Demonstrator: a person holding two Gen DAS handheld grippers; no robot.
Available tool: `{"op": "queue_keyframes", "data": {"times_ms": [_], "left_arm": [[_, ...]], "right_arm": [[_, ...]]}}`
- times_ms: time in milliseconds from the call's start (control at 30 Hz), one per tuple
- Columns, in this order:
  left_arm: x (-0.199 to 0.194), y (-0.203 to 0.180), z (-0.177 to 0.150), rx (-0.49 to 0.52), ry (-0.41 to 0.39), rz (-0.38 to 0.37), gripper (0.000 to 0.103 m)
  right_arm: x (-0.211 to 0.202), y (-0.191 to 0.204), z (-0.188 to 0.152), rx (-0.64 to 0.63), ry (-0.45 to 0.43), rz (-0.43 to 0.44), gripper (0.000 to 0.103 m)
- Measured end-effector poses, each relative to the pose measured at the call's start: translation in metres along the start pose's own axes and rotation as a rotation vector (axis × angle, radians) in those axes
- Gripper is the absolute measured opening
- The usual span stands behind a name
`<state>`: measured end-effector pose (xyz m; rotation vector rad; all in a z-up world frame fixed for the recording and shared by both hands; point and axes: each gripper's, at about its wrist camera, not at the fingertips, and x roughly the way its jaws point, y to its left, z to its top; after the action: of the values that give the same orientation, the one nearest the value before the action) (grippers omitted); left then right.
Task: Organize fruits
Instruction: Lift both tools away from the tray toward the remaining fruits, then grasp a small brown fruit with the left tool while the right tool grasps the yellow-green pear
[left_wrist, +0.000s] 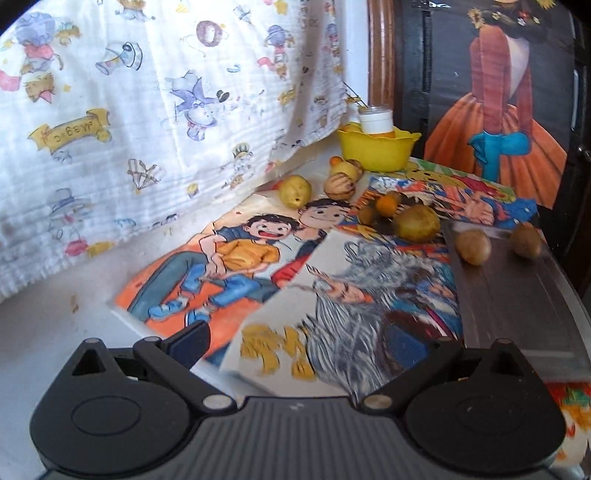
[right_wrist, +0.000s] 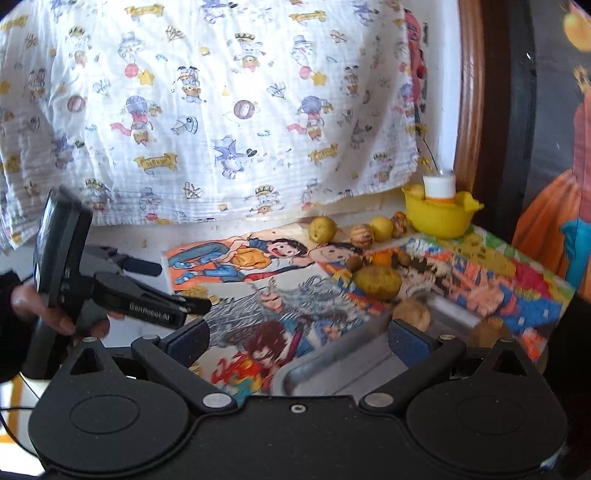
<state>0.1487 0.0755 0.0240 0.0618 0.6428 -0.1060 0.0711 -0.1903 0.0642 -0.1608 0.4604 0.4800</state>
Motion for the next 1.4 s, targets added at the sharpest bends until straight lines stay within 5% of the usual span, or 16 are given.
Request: {"op": "queue_keyframes", "data": {"times_ms": [433,567,767,1100,1400], "left_arm": [[0.076,0.007,0.068,-0.055,0.016,-0.019,0.103],[0.106,0.003,0.076,-0.116,0.021,-0.055,0.103],[0.148,0.001,0.09,-0.191,0.05,-0.077,0.103],[0.199,-0.013,0.121,-0.15,-0.001,-0.103,0.102],[0.233,-0.029,0.119,-0.05,0.033,-0.135,0.099]], "right_arm": [[0.072,-0.052,0.044,-0.137,-0.015,-0.031,0.102],[0.105,-0.059,0.036,-0.262,-0.023,-0.121,0.102],[0.148,-0.067,0.021,-0.363,0.039,-0.107,0.102],[0.206,-0.091,0.029,-0.329,0.105,-0.054,0.1],[0.237,-0.107,0.023,-0.299,0.144,-0.019,0.089]]}}
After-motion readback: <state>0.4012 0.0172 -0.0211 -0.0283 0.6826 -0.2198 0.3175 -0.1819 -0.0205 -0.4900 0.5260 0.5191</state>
